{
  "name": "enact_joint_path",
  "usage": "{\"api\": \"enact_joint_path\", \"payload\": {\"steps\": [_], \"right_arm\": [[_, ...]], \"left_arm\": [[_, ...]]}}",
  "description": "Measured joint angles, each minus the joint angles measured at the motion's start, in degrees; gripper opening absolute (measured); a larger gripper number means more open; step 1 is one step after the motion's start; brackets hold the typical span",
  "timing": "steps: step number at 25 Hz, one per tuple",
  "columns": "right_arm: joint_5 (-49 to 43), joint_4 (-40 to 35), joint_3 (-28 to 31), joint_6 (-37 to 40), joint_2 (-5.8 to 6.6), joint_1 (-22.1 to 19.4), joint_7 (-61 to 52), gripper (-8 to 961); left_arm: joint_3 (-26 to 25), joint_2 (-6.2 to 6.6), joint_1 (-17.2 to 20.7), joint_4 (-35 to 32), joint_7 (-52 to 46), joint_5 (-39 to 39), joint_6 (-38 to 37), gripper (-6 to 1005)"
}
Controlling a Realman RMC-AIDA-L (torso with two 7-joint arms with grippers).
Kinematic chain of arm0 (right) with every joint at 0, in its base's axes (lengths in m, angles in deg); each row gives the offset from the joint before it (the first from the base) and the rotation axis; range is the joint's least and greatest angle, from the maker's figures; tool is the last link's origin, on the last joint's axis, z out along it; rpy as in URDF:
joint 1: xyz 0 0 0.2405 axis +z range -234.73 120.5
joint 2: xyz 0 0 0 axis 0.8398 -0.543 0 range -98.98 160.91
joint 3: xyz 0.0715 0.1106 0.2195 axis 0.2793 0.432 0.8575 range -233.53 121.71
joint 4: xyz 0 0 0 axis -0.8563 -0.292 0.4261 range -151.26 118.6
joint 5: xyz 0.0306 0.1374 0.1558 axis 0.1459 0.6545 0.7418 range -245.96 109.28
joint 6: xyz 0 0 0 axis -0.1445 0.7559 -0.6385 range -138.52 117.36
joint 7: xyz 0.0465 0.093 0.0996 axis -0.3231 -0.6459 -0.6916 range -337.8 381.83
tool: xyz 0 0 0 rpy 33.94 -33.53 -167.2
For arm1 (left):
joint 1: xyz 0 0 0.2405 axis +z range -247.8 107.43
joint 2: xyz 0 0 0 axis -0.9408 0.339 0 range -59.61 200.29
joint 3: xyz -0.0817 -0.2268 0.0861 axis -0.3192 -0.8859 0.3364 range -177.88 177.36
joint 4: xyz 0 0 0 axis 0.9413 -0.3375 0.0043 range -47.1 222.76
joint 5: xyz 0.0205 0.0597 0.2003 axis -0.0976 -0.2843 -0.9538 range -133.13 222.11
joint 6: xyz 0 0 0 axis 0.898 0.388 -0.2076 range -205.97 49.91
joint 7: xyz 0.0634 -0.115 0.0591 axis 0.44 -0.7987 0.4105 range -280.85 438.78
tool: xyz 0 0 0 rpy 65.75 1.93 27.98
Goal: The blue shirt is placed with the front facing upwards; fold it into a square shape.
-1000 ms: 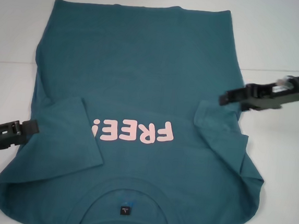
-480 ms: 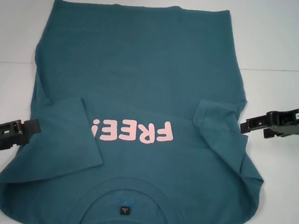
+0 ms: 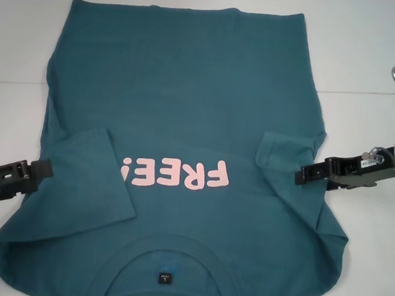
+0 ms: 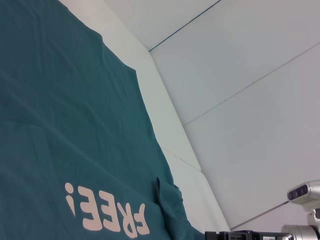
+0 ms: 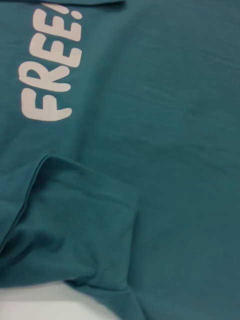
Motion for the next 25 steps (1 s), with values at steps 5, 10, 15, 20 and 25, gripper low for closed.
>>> {"api": "enact_joint_path", "payload": {"steps": [5, 10, 15, 20, 25], "right_arm": [[-0.25, 0.04, -0.21, -0.72, -0.37, 0.58, -0.15, 805], [-0.31, 0.04, -0.24, -0.79, -0.45, 0.57, -0.18, 702], [-0.32, 0.04, -0.29, -0.71, -0.41, 0.55, -0.25, 441], [-0.30, -0.24, -0.12, -0.32, -0.21, 0.44, -1.02, 177], [0.79, -0.55, 0.41, 1.13, -0.07, 0.37, -1.05, 88]], "left_arm": [[0.03, -0.06, 0.02, -0.01, 0.06, 0.00, 0.00, 946], [0.05, -0.09, 0.02, -0.01, 0.09, 0.00, 0.00, 946], [0.00, -0.03, 0.02, -0.01, 0.00, 0.00, 0.00, 945], [-0.01, 0.00, 0.02, -0.01, -0.04, 0.00, 0.00, 945], [-0.01, 0.02, 0.02, -0.01, -0.06, 0.00, 0.11, 945]]}}
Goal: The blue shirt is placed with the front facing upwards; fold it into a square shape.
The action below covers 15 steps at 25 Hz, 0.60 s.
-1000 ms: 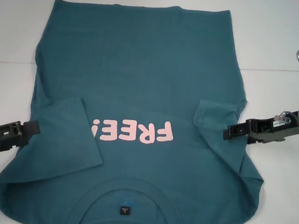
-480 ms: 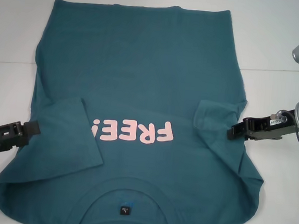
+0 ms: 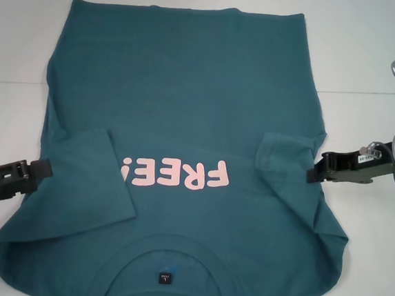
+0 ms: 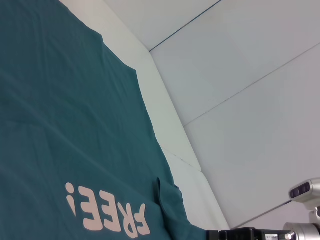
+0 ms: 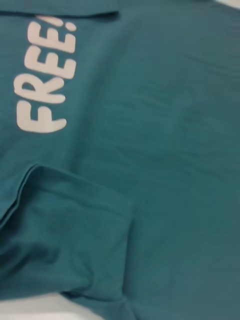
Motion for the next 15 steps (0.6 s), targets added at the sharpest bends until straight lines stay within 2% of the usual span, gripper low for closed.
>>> {"api": "enact_joint_path", "payload": {"steps": [7, 15], "right_arm": [[6.33, -0.05, 0.13, 1.74, 0.01, 0.31, 0.54, 11], [11.68, -0.06, -0.09, 0.38, -1.39, 1.22, 0.78, 17]], "left_arm": [[0.00, 0.08, 0.00, 0.00, -0.04, 0.00, 0.23, 944], [-0.08, 0.07, 0.11, 0.00, -0.11, 0.00, 0.70, 944]]}}
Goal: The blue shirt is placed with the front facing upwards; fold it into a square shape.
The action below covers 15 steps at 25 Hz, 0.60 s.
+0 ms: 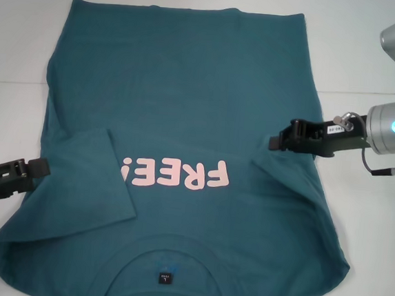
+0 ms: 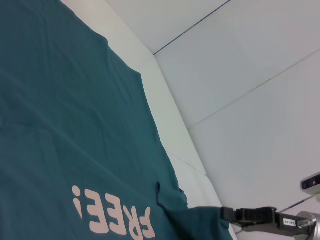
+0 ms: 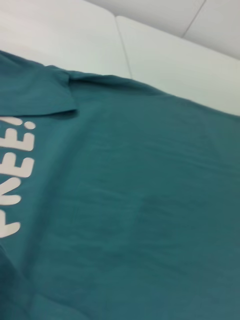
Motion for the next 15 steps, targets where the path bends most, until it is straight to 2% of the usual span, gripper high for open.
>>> {"api": "enact_joint_path", "payload": {"steps": [6, 11, 15], "right_arm": [[0.47, 0.80, -0.05, -1.55, -1.02, 0.80, 0.68, 21], [0.60, 1.84, -0.02, -0.94, -1.14, 1.04, 3.22, 25], [0.63, 1.96, -0.06, 2.27, -1.12, 1.24, 6.60, 105]], "left_arm": [[0.00, 0.00, 0.26, 0.00, 0.00, 0.00, 0.15, 943], [0.00, 0.00, 0.46, 0.00, 0.00, 0.00, 0.34, 943], [0.00, 0.00, 0.51, 0.00, -0.01, 0.00, 0.66, 942]]}}
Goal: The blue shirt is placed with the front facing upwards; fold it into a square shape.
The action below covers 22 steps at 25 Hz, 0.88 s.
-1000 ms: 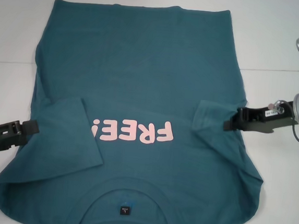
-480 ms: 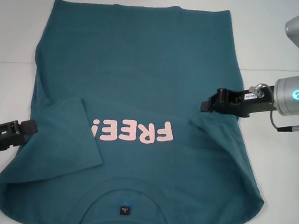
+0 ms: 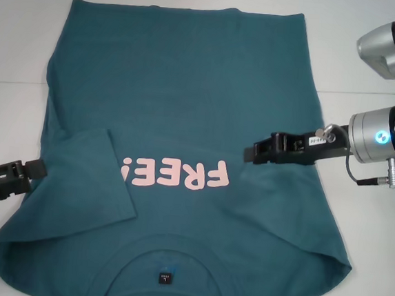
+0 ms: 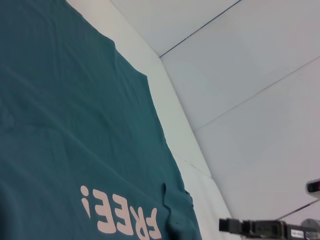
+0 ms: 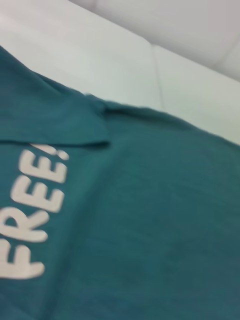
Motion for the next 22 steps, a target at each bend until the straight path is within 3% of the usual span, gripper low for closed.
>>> {"api": "enact_joint_path", "payload": {"steps": [5, 10, 13, 16, 22], "right_arm": [[2.06, -0.92, 1.52, 3.79, 1.21, -0.73, 2.01, 204], [12.51, -1.21, 4.32, 10.42, 4.90, -5.90, 4.51, 368], [13.96, -1.23, 4.67, 14.73, 7.35, -9.14, 3.35, 493], [14.06, -1.48, 5.70, 17.86, 8.93, -12.26, 2.22, 621], [13.57, -2.72, 6.41, 19.41, 9.63, -15.25, 1.39, 797]], "left_arm": [[-0.11, 0.00, 0.01, 0.00, -0.10, 0.00, 0.22, 942], [-0.58, 0.36, 0.25, 0.00, -0.78, -0.30, -0.26, 942], [-0.47, 1.06, 0.54, -0.16, -2.58, -1.14, -1.71, 941], [-0.60, 1.65, 0.79, -0.63, -6.63, -2.31, -3.88, 941], [-0.33, 2.09, 1.03, -3.75, -13.19, -10.36, -3.41, 941]]}}
